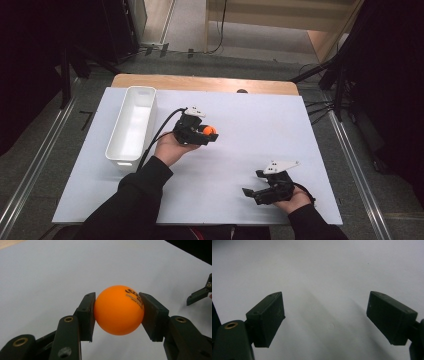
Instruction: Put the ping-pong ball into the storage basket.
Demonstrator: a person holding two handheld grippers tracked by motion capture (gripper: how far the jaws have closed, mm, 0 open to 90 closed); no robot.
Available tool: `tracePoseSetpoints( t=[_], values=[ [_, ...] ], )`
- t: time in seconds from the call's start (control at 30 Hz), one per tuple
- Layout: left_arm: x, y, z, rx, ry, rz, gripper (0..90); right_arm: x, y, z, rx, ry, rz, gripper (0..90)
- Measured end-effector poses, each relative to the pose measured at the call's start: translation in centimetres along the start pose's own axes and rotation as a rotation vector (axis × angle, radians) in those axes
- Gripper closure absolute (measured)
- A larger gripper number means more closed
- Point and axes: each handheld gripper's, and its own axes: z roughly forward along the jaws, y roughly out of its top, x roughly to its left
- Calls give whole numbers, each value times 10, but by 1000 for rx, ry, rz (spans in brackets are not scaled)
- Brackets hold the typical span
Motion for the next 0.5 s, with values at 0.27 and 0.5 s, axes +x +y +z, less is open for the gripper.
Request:
tracePoseSetpoints(
  t=[0.27, 0.5],
  values=[
    [0, 2, -7, 7, -5, -14, 506, -1, 0, 0, -8, -4, 2, 137],
    [1, 5, -14, 4, 3, -15, 507, -1, 0, 0, -6, -2, 3, 136]
  ],
)
